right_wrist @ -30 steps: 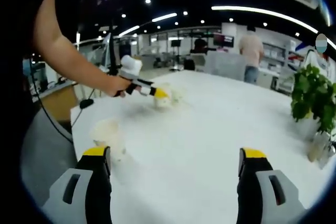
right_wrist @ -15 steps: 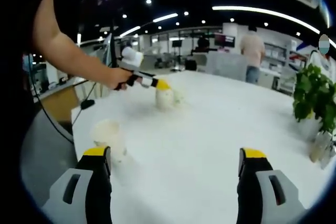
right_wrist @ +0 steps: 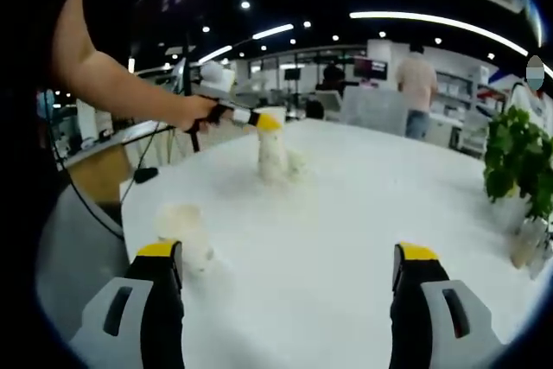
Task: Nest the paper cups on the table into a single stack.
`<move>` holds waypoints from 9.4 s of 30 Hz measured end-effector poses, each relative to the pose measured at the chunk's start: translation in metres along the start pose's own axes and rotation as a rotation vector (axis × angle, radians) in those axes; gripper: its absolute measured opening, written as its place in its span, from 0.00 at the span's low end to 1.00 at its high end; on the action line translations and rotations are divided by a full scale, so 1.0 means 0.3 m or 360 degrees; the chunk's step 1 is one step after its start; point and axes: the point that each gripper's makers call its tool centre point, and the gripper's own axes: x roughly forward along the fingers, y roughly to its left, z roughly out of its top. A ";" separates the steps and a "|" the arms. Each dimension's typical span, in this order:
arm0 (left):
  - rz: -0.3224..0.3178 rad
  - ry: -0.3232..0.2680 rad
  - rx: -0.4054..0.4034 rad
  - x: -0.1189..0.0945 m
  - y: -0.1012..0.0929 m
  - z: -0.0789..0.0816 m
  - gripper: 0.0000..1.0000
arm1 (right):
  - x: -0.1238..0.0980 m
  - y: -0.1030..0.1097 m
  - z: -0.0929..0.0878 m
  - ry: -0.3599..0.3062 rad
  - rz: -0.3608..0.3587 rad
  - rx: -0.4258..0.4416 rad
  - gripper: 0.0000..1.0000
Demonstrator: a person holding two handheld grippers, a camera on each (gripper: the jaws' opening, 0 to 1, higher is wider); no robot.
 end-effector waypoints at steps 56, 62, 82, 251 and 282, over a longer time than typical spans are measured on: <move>-0.0299 -0.0069 0.0116 -0.187 -0.218 0.169 0.42 | -0.017 0.020 0.029 -0.0045 0.0006 -0.0015 1.00; -0.0296 -0.0082 0.0120 -0.218 -0.227 0.184 0.42 | -0.018 0.018 0.039 -0.0059 0.0004 -0.0019 1.00; -0.0378 -0.0094 0.0144 -0.335 -0.343 0.199 0.41 | -0.017 0.051 0.056 -0.0073 0.0035 -0.0044 1.00; -0.0487 0.0121 0.0246 -0.403 -0.786 -0.422 0.42 | -0.048 0.085 -0.045 -0.0036 0.0043 0.0056 1.00; -0.0395 0.0073 0.0145 -0.375 -0.726 -0.424 0.81 | -0.047 0.084 -0.032 -0.0058 0.0069 0.0129 1.00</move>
